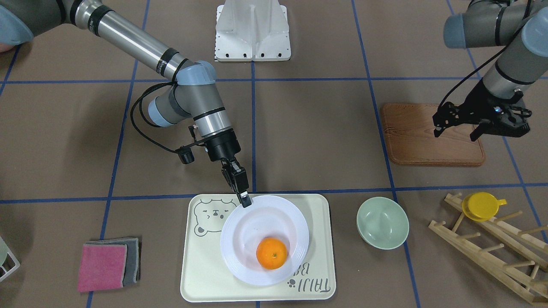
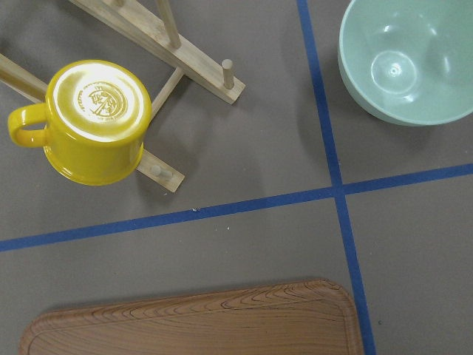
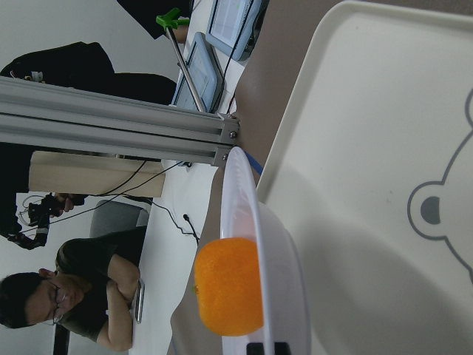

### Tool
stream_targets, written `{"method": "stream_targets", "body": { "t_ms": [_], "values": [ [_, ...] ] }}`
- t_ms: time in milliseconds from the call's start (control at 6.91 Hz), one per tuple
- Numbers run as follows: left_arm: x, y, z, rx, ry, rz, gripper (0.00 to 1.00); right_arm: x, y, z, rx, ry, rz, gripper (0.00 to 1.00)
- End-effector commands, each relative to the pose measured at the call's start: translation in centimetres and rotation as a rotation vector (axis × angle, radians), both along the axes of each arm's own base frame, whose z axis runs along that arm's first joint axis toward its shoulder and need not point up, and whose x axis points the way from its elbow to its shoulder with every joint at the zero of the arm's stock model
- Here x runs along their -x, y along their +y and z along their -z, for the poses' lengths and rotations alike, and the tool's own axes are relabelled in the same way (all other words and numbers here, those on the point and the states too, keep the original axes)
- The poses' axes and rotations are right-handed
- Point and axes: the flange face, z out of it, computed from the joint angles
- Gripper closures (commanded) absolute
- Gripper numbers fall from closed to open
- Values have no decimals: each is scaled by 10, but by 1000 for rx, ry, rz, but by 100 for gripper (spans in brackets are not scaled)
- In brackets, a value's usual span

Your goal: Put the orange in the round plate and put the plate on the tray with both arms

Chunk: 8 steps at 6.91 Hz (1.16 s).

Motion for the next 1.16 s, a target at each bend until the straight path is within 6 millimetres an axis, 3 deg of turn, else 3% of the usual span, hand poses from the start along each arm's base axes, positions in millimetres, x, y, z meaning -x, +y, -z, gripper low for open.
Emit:
{"method": "stream_targets", "body": {
  "t_ms": [0, 145, 434, 579, 724, 868, 1013],
  "values": [
    [3, 0, -2, 2, -1, 6, 3, 6, -8, -8, 49, 130, 68, 0],
    [5, -1, -2, 2, -1, 9, 3, -10, -7, 5, -55, 280, 231, 0],
    [8, -2, -1, 2, -1, 15, 3, -79, 0, 15, -149, 491, 560, 0],
    [9, -3, -2, -5, -4, 10, 3, -124, -3, 6, -221, 608, 654, 0],
    [20, -5, -14, -30, -22, -13, 3, -176, -5, -6, -258, 804, 733, 0],
    [47, 0, -37, -55, -51, -39, 3, -255, -11, -1, -345, 991, 761, 0],
    [84, 8, -64, -79, -80, -61, 3, -341, -22, -29, -257, 993, 796, 0]
  ]
}}
